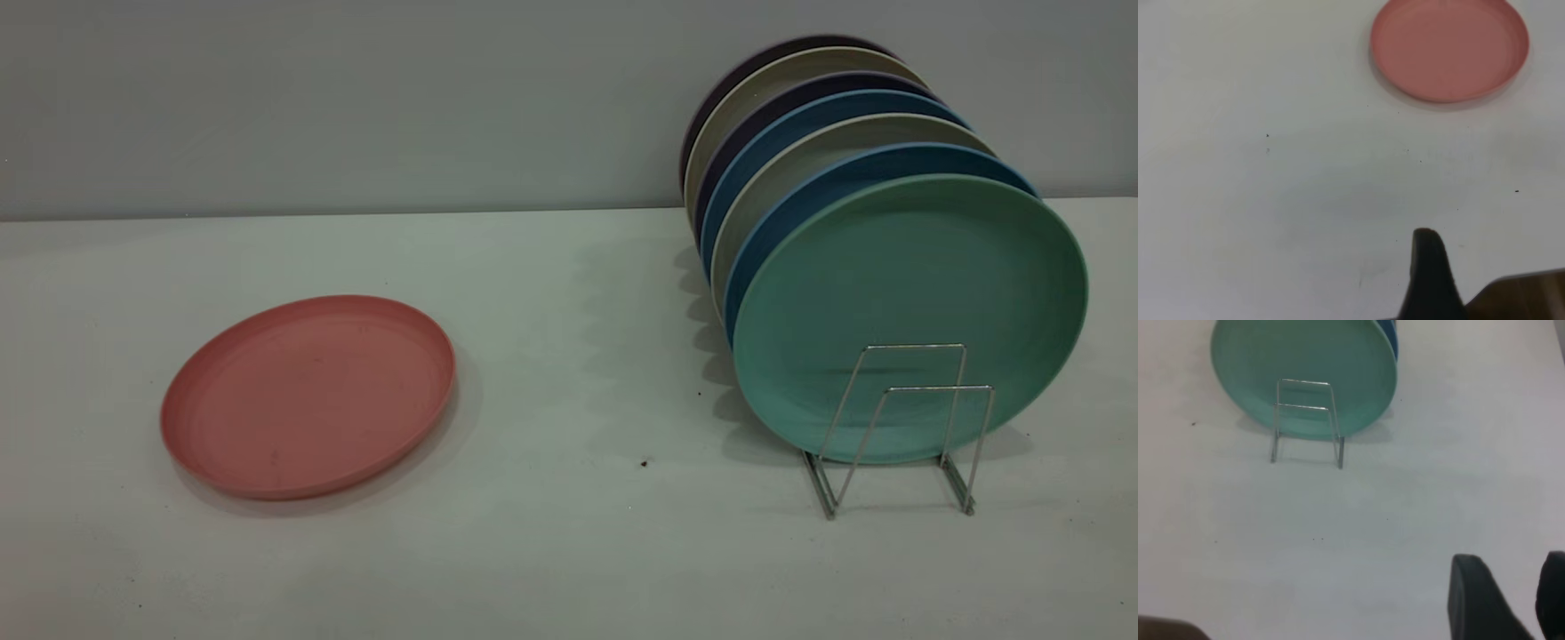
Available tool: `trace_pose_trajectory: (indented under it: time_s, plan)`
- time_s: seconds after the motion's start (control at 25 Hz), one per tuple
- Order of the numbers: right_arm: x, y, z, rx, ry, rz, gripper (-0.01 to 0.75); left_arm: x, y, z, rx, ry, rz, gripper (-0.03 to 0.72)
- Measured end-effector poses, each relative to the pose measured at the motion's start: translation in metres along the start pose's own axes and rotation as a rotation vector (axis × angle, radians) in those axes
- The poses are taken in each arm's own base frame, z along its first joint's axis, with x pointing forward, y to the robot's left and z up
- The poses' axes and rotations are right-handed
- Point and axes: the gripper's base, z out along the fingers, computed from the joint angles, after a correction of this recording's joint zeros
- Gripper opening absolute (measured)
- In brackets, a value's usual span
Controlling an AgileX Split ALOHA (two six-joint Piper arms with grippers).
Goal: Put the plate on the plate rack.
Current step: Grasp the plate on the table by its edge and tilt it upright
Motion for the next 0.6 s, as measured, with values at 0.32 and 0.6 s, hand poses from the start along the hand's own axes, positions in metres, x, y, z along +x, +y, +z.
trace_pose_trajectory:
  time_s: [0.32,0.6]
  plan:
    - [0.0,0.0,0.0,0.0,0.0,0.0,0.239,0.0,0.0002,0.0,0.009,-0.001,0.007,0.537]
    - [-0.0001,0.0023,-0.0001,-0.041,-0.002,0.004,0.239,0.0001,0.0007,0.0,0.034,-0.003,0.027,0.537]
